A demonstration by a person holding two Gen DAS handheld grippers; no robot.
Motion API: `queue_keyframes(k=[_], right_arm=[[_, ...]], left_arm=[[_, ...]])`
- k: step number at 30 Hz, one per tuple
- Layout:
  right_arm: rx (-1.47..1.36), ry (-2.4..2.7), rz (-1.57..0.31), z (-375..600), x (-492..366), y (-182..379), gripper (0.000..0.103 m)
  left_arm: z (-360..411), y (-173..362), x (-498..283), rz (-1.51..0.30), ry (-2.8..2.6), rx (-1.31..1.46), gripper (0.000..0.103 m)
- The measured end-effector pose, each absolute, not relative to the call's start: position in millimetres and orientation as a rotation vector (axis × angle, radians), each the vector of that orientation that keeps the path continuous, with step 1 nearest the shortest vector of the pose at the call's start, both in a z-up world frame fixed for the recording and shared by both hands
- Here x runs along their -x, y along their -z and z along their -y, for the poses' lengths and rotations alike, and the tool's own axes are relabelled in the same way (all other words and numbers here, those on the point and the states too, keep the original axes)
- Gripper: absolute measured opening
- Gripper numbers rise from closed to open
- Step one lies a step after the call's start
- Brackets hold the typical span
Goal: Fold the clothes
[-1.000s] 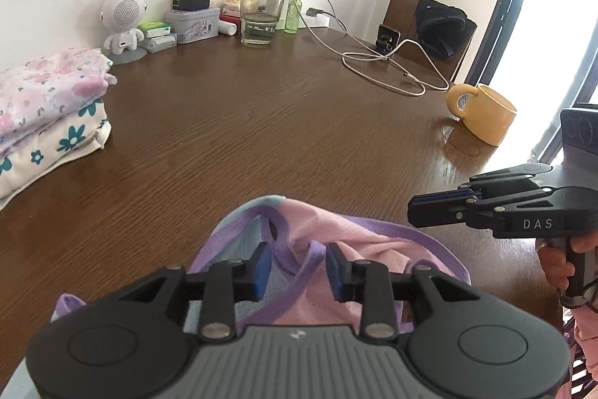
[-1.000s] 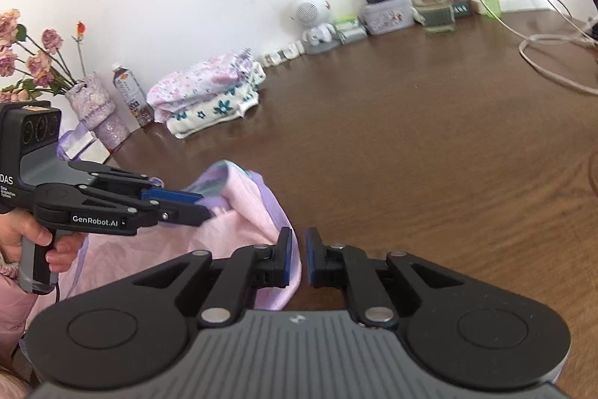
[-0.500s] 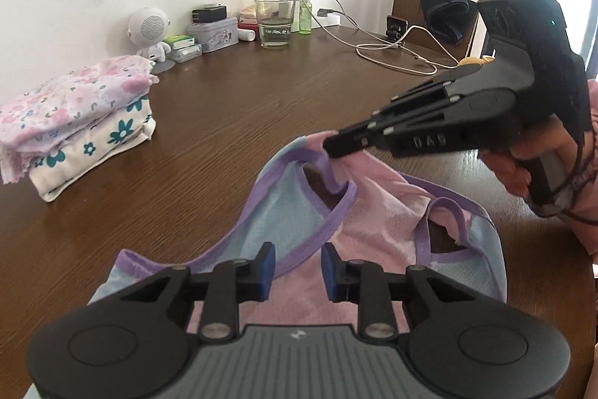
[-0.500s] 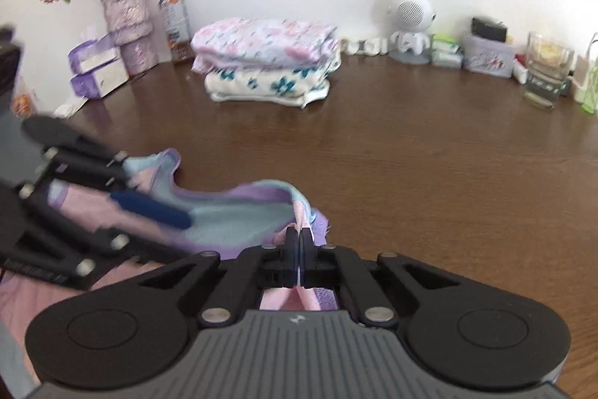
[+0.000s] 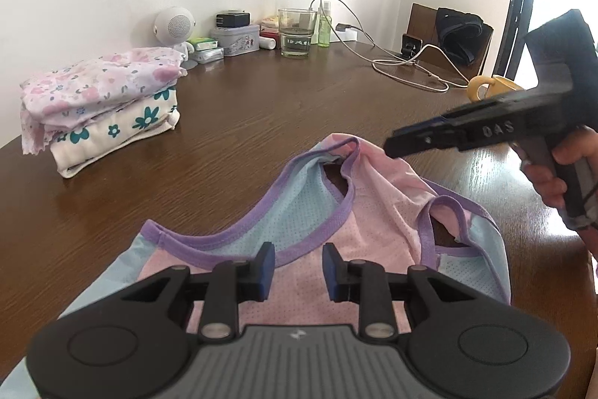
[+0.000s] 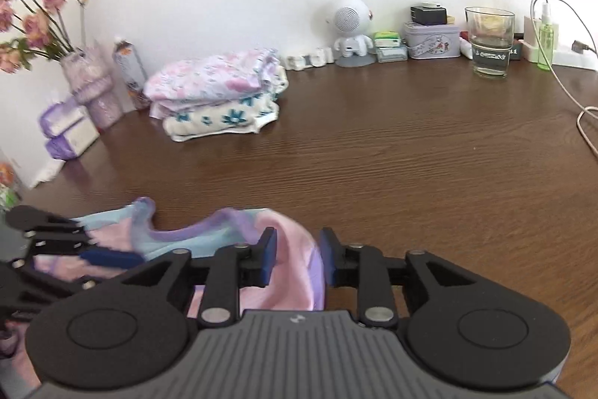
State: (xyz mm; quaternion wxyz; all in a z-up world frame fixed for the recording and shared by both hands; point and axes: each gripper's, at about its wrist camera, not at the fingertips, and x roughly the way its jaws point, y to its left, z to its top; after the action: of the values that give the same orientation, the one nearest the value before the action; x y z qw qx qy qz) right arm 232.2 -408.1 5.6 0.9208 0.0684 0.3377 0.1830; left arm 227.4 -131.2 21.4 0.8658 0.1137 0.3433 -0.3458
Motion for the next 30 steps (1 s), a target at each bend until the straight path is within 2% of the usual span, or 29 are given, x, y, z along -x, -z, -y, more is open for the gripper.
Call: queue_keyframes(k=[10,11,13,14,20,23,27,30], right_arm=[[0.003,-0.38,-0.738,387.7,-169.5,4.9,0.026],[0.03,-0.379,-0.741,383.5,-168.1,5.9,0.023],[0.082,-0.372,-0.745,379.2,-164.8,7.3,0.005],[0.095,-0.361,-0.744,380.1,-163.0,6.8,0.003],[0.06,-0.367,-0.707,396.3,-148.2,-4.9,0.006],[0.094,-0.384,-0.706,388.0,-146.2,-4.3,0.007],[0.137,-0.35,-0.723,377.3,-154.8,3.3,0.017],[0.146,-0.338,-0.723,374.8,-155.9,5.0,0.019]], left_arm=[[125.5,-31.6,-218.3,-0.721,0.702,-0.269,0.027],[124.9,-32.6,-217.4,-0.721,0.699,-0.272,0.028],[119.5,-35.1,-212.2,-0.725,0.689,-0.28,0.032],[113.9,-36.7,-207.2,-0.729,0.679,-0.285,0.032],[88.1,-41.7,-172.4,-0.77,0.687,-0.258,0.032],[96.6,-40.5,-155.6,-0.789,0.745,-0.237,0.032],[120.5,-32.9,-142.9,-0.787,0.752,-0.285,0.032],[138.5,-27.1,-133.3,-0.786,0.758,-0.32,0.032]])
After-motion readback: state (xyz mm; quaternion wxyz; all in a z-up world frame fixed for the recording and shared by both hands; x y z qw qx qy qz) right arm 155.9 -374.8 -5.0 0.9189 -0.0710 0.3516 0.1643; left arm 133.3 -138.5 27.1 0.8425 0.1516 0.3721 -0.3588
